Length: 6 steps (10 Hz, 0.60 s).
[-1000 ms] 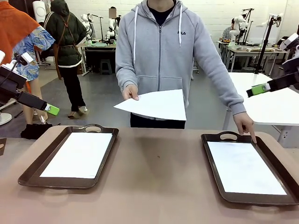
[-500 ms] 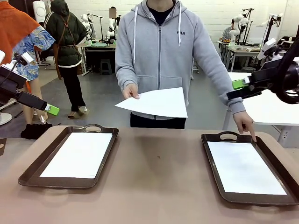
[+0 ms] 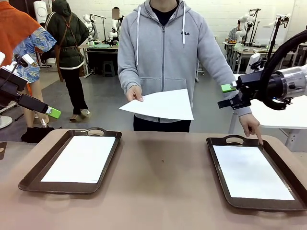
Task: Sort the A4 documents.
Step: Receive the A4 Paper.
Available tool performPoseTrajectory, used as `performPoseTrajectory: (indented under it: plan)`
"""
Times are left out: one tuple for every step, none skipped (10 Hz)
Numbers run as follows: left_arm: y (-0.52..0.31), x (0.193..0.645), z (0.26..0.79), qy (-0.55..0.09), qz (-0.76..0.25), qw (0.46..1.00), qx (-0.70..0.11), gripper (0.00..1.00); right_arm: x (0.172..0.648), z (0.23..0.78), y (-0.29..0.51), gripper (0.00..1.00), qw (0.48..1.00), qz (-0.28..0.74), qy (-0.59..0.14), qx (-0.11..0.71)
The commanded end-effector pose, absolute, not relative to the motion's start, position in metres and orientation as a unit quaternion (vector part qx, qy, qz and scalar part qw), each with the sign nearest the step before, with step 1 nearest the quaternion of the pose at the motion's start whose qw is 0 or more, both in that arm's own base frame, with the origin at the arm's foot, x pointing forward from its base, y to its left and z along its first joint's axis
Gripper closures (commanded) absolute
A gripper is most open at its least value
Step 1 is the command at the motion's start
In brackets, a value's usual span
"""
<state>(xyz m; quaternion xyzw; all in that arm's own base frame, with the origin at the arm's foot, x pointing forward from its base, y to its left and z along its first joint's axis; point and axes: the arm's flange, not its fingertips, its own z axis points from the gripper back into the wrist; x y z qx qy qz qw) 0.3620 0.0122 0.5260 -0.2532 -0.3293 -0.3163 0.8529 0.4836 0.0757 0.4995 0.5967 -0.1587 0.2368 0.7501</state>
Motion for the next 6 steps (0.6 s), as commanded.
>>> performPoseTrajectory:
  plan:
    - [0.012, 0.362, 0.526, -0.331, -0.317, 0.851, -0.256, 0.0, 0.501, 0.497, 0.091, 0.0, 0.755, 0.189, -0.162, 0.607]
    - [0.012, 0.362, 0.526, -0.331, -0.317, 0.851, -0.256, 0.0, 0.508, 0.49, 0.099, 0.0, 0.76, 0.173, -0.158, 0.607]
    - [0.012, 0.362, 0.526, -0.331, -0.317, 0.851, -0.256, 0.0, 0.516, 0.48, 0.108, 0.0, 0.76, 0.155, -0.144, 0.615]
    - [0.012, 0.362, 0.526, -0.331, -0.317, 0.851, -0.256, 0.0, 0.522, 0.471, 0.116, 0.0, 0.761, 0.14, -0.13, 0.62]
    - [0.012, 0.362, 0.526, -0.331, -0.317, 0.851, -0.256, 0.0, 0.526, 0.463, 0.126, 0.0, 0.761, 0.127, -0.118, 0.625]
    - [0.012, 0.362, 0.526, -0.331, -0.317, 0.851, -0.256, 0.0, 0.528, 0.456, 0.135, 0.0, 0.758, 0.117, -0.108, 0.633]
